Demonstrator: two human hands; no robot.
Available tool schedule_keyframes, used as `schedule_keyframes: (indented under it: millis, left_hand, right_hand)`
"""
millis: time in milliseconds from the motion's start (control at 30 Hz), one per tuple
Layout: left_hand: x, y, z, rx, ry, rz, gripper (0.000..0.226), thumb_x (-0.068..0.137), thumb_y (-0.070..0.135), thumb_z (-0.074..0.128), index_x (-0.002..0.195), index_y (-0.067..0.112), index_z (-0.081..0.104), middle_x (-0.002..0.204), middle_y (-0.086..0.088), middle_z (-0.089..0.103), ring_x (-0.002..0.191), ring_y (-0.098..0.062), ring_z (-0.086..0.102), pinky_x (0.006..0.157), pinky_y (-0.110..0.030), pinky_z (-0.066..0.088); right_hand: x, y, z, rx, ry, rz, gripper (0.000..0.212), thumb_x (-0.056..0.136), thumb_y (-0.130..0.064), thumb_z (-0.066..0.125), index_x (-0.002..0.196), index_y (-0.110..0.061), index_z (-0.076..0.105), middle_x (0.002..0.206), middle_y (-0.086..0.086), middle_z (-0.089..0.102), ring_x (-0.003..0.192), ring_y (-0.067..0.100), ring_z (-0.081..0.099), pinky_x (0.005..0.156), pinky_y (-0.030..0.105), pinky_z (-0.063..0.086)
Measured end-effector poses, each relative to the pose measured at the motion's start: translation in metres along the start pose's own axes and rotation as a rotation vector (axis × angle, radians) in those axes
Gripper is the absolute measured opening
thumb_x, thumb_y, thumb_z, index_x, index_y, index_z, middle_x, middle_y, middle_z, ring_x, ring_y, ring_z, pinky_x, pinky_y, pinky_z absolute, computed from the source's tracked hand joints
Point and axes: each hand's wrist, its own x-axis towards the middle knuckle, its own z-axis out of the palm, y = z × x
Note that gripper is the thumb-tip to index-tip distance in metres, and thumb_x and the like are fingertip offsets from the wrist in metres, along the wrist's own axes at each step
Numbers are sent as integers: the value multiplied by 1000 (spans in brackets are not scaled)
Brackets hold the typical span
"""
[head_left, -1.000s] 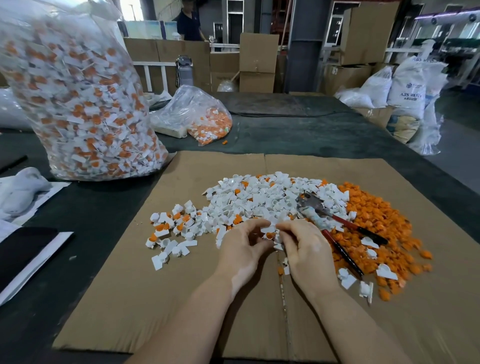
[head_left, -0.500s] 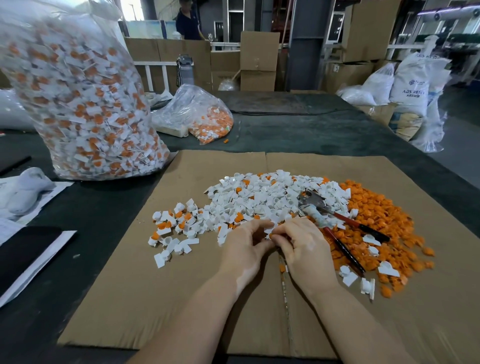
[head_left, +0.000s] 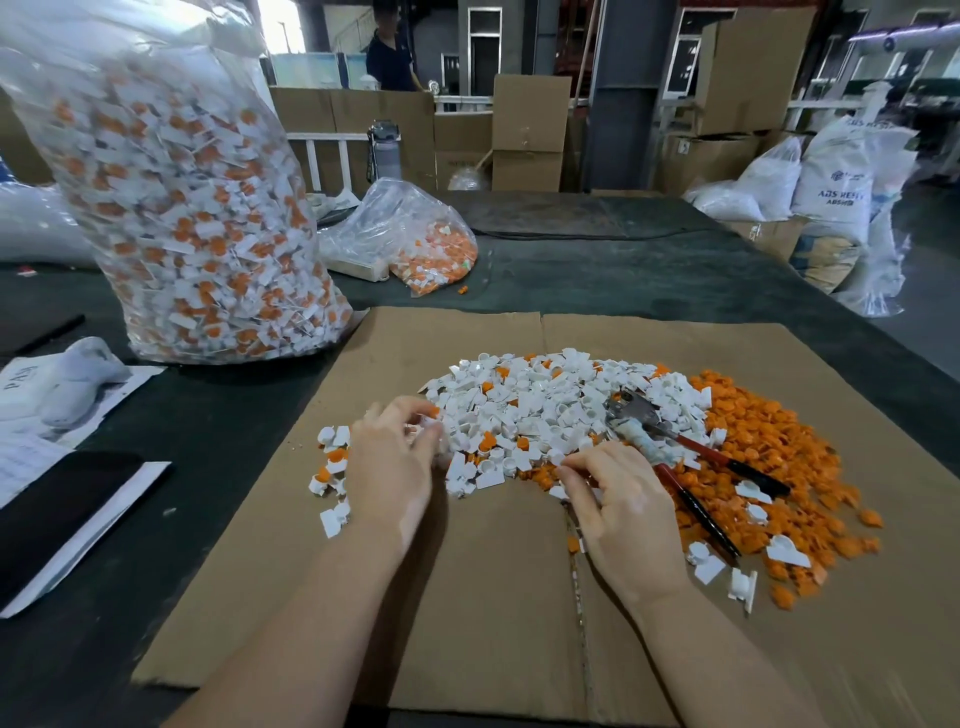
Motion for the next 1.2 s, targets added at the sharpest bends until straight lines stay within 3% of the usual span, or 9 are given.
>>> schedule_keyframes:
  millis: [67, 167, 333, 500, 633, 733, 867, 1033, 1200]
  left_hand:
    - [13, -10, -11, 194, 55, -34, 10, 88, 23, 64, 97, 25, 67, 98, 1, 50, 102, -23, 49, 87, -35, 43]
    - [22, -20, -20, 486, 55, -80, 18, 90, 34, 60, 106, 29, 65, 113, -3, 49, 113, -24, 42, 95, -40, 36]
    - [24, -22, -19, 559, 31, -80, 22, 91, 36, 58, 111, 32, 65, 119, -3, 47, 119, -25, 36, 98, -42, 28]
    - [13, -11, -8, 451, 31, 34, 24, 88, 29, 62, 112, 28, 65, 121, 0, 49, 117, -21, 30, 90, -35, 19]
    - [-4, 8, 14, 222, -181, 249, 15, 84, 22, 68, 98, 22, 73, 99, 6, 55, 101, -17, 44, 94, -37, 35]
    - [-16, 17, 30, 288, -361, 411, 18, 85, 30, 67, 102, 28, 72, 90, 16, 43, 98, -12, 40, 86, -27, 29]
    - [-24, 22, 44, 423, -427, 506, 23, 91, 39, 56, 111, 40, 66, 90, 15, 40, 93, -11, 34, 72, -28, 13]
    - [-25, 25, 50, 449, -391, 482, 19, 92, 36, 55, 106, 34, 67, 97, 12, 51, 101, -14, 39, 75, -28, 16]
    - [-30, 38, 50, -16, -415, 215, 7, 88, 18, 63, 89, 22, 69, 89, 8, 63, 89, -9, 53, 75, -12, 35]
  right_hand:
    - [0, 0, 0, -6, 0, -10, 5, 79, -4, 71, 77, -5, 67, 74, 1, 62, 75, 17, 57, 75, 15, 39]
    - [0, 0, 0, -11, 17, 1, 5, 78, -4, 71, 76, -4, 67, 74, 2, 62, 75, 17, 58, 74, 16, 40]
    - [0, 2, 2, -20, 38, 50, 7, 79, -4, 71, 75, -5, 66, 72, 2, 62, 73, 19, 57, 74, 15, 38]
    - [1, 3, 3, -66, 34, 74, 11, 77, -2, 73, 72, -8, 65, 69, 0, 60, 68, 19, 56, 67, 25, 43]
    - [1, 3, 2, -66, 43, 87, 12, 76, 1, 72, 73, -7, 65, 70, 1, 61, 69, 22, 58, 67, 33, 48]
    - [0, 4, 2, -69, 43, 101, 11, 76, 1, 72, 74, -7, 65, 71, 3, 62, 70, 24, 59, 67, 39, 51]
    - [1, 3, 1, -69, 35, 92, 11, 75, 2, 73, 74, -6, 65, 71, 3, 62, 69, 24, 58, 66, 38, 51]
    - [1, 2, 1, -37, 23, 64, 13, 73, 3, 74, 77, -6, 67, 74, 2, 63, 72, 21, 59, 70, 31, 48]
    - [0, 1, -1, 33, -34, 29, 23, 72, 0, 75, 94, -7, 70, 88, 1, 67, 87, 18, 62, 79, 32, 50]
